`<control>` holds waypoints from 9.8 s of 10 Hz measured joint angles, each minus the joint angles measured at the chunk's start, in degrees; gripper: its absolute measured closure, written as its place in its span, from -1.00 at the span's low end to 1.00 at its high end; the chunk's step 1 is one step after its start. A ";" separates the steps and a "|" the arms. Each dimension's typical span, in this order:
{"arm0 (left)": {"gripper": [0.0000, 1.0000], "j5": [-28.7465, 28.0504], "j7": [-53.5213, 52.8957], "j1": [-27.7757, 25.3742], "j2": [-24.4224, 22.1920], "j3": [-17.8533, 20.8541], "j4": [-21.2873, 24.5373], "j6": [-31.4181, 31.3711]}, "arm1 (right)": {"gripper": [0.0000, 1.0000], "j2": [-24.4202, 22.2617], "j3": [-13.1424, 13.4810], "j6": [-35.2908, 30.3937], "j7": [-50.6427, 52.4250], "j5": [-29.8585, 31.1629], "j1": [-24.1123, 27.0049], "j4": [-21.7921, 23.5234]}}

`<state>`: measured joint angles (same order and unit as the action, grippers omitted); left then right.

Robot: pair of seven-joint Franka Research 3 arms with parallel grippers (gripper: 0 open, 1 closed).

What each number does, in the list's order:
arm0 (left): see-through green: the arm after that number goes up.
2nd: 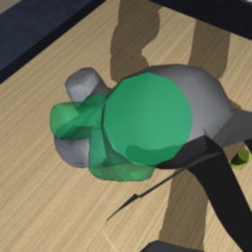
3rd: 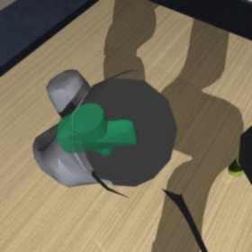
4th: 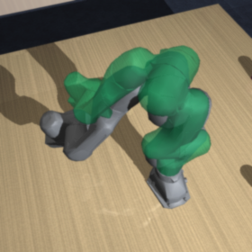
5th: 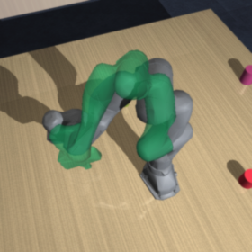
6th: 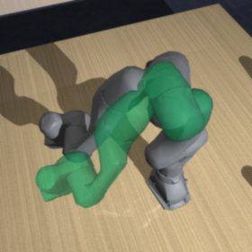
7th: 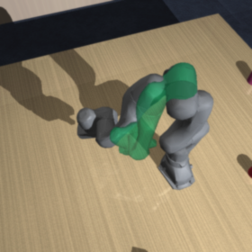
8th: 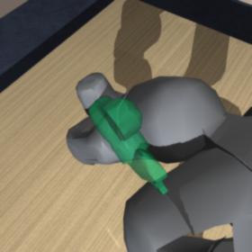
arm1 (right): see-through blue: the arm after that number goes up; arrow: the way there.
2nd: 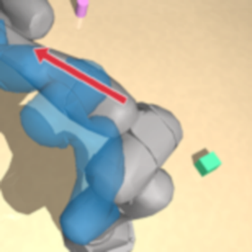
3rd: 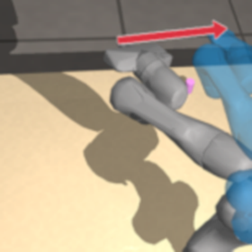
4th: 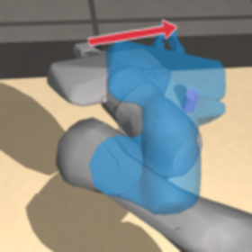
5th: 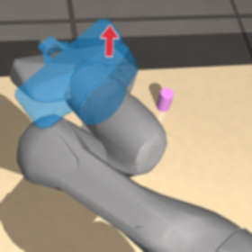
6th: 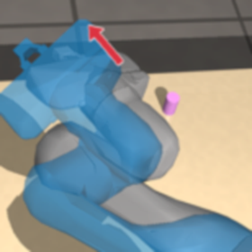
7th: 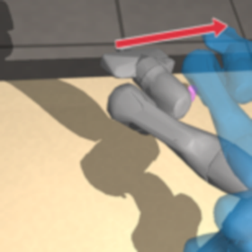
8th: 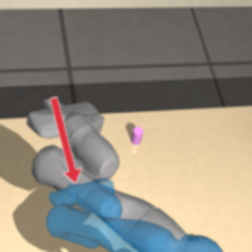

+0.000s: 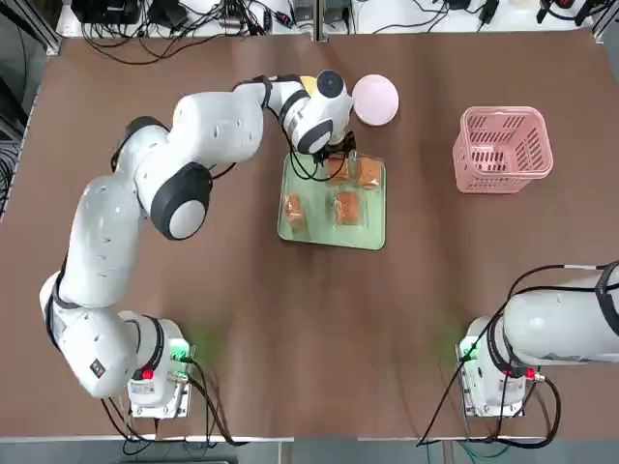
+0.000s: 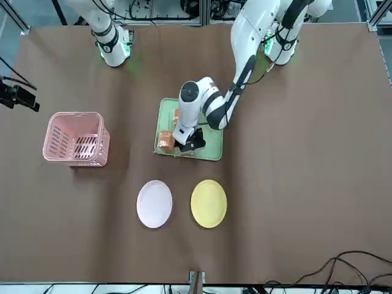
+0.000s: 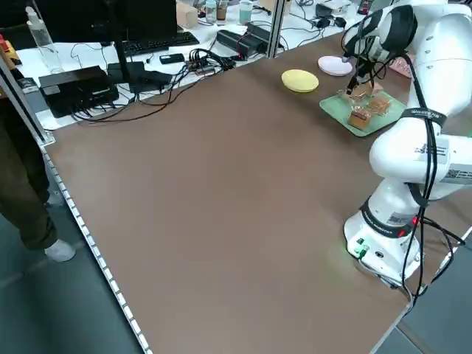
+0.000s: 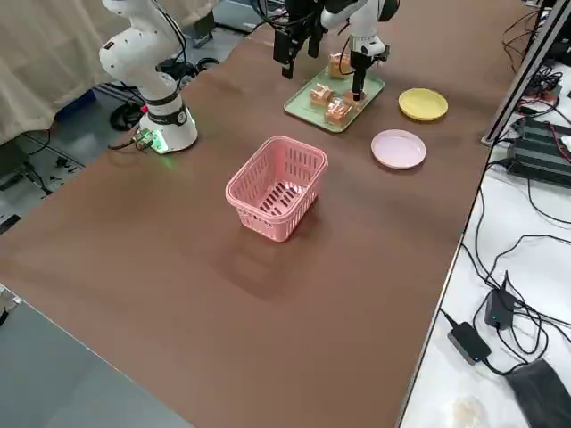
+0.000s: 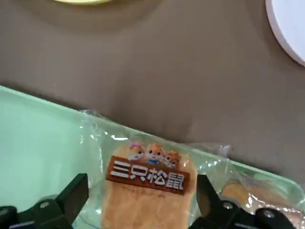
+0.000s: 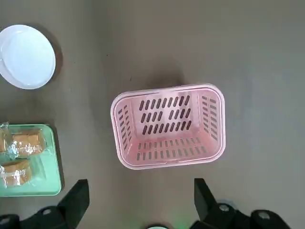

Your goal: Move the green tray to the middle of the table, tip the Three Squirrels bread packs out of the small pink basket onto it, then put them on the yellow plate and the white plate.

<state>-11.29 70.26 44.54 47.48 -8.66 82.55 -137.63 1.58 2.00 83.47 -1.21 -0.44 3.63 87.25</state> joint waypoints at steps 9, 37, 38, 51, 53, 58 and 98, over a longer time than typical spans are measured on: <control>-0.42 0.01 -0.45 0.67 3.49 1.18 -3.65 0.76 | -0.95 0.00 -0.08 -0.01 0.00 0.00 -0.01 0.00; -1.00 3.85 -14.87 -8.40 -17.90 -1.37 19.77 9.02 | -0.95 0.00 -0.08 -0.16 -0.04 0.00 -0.01 0.00; -1.00 6.45 -14.84 -7.09 -17.89 -2.77 18.83 10.15 | -0.95 0.00 -0.07 -0.17 -0.04 0.00 -0.01 0.00; -1.00 9.11 -13.99 0.53 -10.33 -0.98 13.67 15.81 | -0.95 0.00 0.02 -0.25 -0.10 0.00 0.00 0.02; -1.00 7.64 -14.00 0.42 -10.65 -0.87 13.51 17.30 | -0.95 0.00 0.07 -0.26 -0.11 0.00 0.01 0.02; -1.00 7.59 -13.48 5.55 -8.19 3.16 10.95 17.71 | -0.95 0.00 0.11 -0.30 -0.15 0.00 0.03 0.04; -1.00 13.28 -59.65 -43.92 -45.41 -4.32 19.68 31.35 | -0.89 8.04 -1.44 42.26 -24.25 -0.25 -26.97 28.35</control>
<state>1.99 10.61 0.63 2.07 -12.98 102.23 -106.28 9.62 0.56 125.73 -25.45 -0.69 -23.35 115.59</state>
